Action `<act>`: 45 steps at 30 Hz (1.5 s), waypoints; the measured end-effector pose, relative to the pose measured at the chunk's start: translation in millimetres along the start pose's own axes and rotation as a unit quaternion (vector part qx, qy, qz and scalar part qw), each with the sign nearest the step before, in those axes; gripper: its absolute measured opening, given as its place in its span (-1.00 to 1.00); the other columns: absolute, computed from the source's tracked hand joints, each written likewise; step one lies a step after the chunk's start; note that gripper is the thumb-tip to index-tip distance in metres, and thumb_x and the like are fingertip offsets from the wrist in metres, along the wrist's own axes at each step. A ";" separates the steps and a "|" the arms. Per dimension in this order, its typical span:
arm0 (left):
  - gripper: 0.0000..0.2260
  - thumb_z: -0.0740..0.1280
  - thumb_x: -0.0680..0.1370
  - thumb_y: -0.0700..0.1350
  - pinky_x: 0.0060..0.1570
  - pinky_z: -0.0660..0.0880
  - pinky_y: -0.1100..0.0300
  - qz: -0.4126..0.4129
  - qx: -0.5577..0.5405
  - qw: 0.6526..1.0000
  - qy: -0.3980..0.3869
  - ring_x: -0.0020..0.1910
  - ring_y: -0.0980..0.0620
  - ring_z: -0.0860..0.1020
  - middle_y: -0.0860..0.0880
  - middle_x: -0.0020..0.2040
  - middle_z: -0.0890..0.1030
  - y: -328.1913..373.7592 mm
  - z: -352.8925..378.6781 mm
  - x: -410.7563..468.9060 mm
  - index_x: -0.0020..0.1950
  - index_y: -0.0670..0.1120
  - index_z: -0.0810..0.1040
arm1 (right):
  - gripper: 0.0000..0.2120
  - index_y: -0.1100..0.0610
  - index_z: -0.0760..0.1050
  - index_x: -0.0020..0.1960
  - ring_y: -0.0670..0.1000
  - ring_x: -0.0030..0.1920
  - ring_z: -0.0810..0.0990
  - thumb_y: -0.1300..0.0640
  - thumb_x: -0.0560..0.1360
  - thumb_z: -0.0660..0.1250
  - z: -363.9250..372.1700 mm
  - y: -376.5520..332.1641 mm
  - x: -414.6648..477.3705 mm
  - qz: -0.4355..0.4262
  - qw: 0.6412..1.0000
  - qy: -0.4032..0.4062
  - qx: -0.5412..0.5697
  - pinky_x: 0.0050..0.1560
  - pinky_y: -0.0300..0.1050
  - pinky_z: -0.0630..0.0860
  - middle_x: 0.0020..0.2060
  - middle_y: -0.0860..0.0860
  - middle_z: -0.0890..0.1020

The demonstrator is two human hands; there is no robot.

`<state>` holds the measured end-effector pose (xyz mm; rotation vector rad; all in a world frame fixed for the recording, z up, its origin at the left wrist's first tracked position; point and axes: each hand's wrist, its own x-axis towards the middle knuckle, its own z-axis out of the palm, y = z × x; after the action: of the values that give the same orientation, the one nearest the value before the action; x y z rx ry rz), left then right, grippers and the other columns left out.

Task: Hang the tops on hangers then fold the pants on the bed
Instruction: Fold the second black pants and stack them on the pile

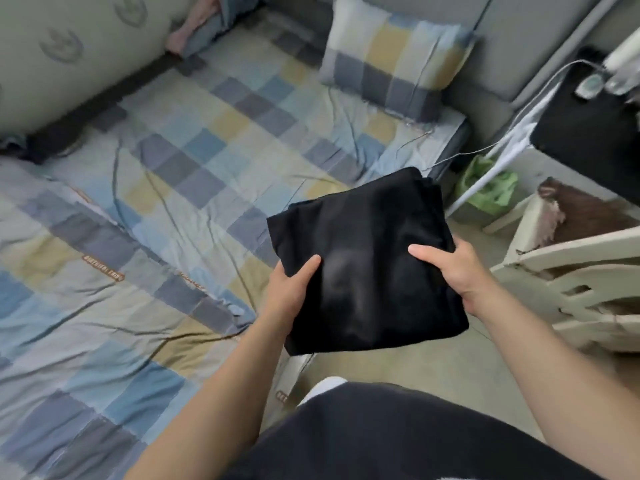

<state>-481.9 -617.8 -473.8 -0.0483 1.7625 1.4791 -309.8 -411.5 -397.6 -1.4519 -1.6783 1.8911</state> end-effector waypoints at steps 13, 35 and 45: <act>-0.66 0.53 0.47 0.10 0.01 0.62 0.17 0.151 0.071 0.960 -0.223 0.02 0.12 0.70 0.15 0.03 0.73 72.1 325.3 -89.6 0.21 0.09 0.62 | -0.75 -0.13 0.66 0.09 -0.03 0.00 0.73 0.10 0.45 0.53 -326.7 -4.8 -92.2 -0.128 0.970 0.174 0.111 -0.13 -0.17 0.63 0.03 -0.07 0.74; -0.70 0.52 0.42 0.18 0.03 0.59 0.15 0.248 0.271 0.718 -0.592 -0.03 0.24 0.67 0.23 -0.01 0.71 8.0 851.7 -256.5 0.10 0.17 0.60 | -0.55 -0.18 0.66 0.13 0.04 0.07 0.72 -0.10 0.25 0.62 -703.8 141.0 -223.0 -0.111 0.766 0.531 0.344 -0.07 -0.09 0.66 0.11 -0.04 0.72; -0.74 0.48 0.40 0.28 -0.08 0.55 0.24 0.191 0.367 0.557 -0.720 -0.09 0.35 0.63 0.39 -0.04 0.65 -77.7 1063.4 -329.4 0.02 0.37 0.52 | -0.40 -0.19 0.60 0.20 0.01 0.03 0.73 -0.17 0.17 0.64 -801.3 195.0 -249.3 -0.018 0.584 0.706 0.399 0.05 0.04 0.64 0.07 -0.09 0.72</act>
<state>359.6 98.5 -318.4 1.5943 0.7223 0.3706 507.5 -150.0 -320.9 -1.5478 -0.0141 0.5687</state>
